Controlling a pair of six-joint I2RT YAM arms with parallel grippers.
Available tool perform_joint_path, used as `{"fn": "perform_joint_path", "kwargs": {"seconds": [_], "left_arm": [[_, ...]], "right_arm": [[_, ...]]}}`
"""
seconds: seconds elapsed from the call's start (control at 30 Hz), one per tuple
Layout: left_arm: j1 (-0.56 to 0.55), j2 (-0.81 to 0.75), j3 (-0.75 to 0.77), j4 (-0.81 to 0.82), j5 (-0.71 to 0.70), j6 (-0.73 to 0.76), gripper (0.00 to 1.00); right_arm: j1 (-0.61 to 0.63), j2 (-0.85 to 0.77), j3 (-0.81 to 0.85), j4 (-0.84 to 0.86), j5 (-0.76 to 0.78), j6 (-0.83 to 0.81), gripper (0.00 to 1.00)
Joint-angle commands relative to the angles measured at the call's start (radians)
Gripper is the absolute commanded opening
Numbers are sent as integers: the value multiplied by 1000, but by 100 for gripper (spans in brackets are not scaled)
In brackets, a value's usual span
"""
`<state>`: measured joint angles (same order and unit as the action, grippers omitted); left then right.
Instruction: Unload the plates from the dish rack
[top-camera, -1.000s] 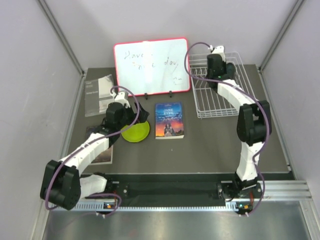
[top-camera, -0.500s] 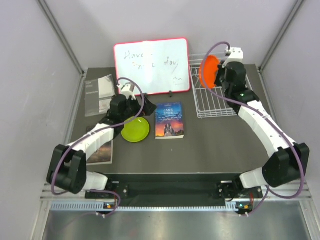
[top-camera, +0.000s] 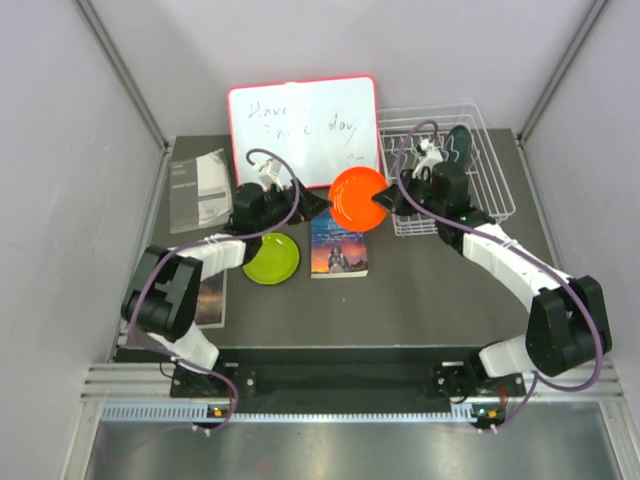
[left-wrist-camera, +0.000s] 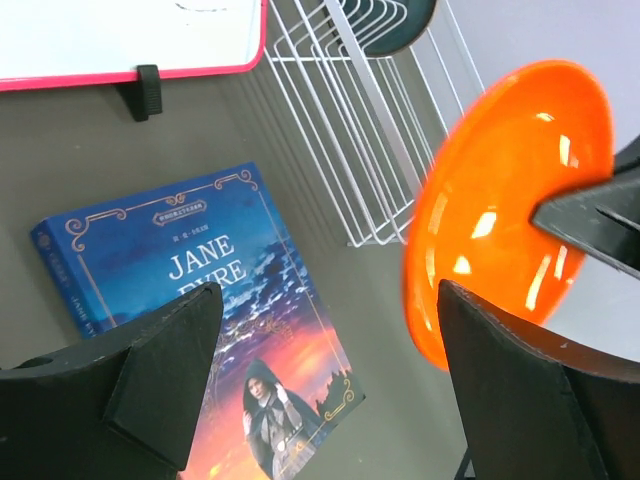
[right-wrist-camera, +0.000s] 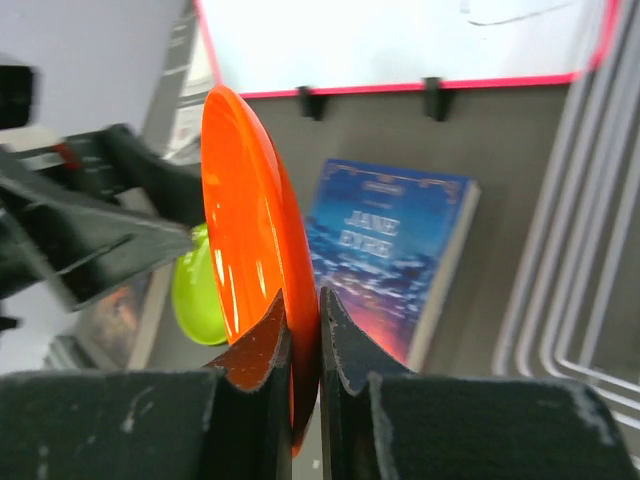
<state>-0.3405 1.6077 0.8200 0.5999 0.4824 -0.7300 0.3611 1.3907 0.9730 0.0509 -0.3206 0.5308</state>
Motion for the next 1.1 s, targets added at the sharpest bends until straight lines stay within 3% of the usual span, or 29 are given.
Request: {"fn": "perform_joint_path", "kwargs": {"seconds": [0.0, 0.13, 0.2, 0.27, 0.4, 0.5, 0.57, 0.6, 0.67, 0.7, 0.73, 0.8, 0.9, 1.07], "left_arm": [[1, 58, 21, 188, 41, -77, 92], [-3, 93, 30, 251, 48, -108, 88], [-5, 98, 30, 265, 48, -111, 81], [-8, 97, 24, 267, 48, -111, 64], [-9, 78, -4, 264, 38, -111, 0], [-9, 48, -31, 230, 19, -89, 0], [-9, 12, -54, 192, -7, -74, 0], [-9, -3, -59, 172, -19, -47, 0], [-9, -63, -70, 70, -80, -13, 0], [-9, -87, -73, 29, -112, 36, 0], [-8, -145, -71, -29, -143, 64, 0], [-8, -202, -68, -185, -238, 143, 0], [-3, -311, -74, -361, -380, 193, 0], [15, -474, -157, -495, -557, 225, 0]], "right_arm": [[44, 5, -11, 172, -80, 97, 0], [79, 47, -26, 229, -104, 135, 0], [90, 73, -46, 285, -141, 162, 0], [91, 100, -63, 369, -166, 213, 0], [95, 152, -77, 492, -233, 303, 0], [101, 172, -74, 507, -233, 307, 0], [101, 176, -57, 491, -230, 295, 9], [101, 176, -47, 439, -221, 267, 29], [99, 162, 2, 356, -200, 212, 46], [96, 153, 24, 245, -136, 142, 64], [92, 131, 45, 174, -97, 99, 70], [82, 107, 113, 68, 39, -7, 77], [42, 68, 170, -48, 129, -90, 78], [-59, 45, 230, -128, 169, -146, 80]]}}
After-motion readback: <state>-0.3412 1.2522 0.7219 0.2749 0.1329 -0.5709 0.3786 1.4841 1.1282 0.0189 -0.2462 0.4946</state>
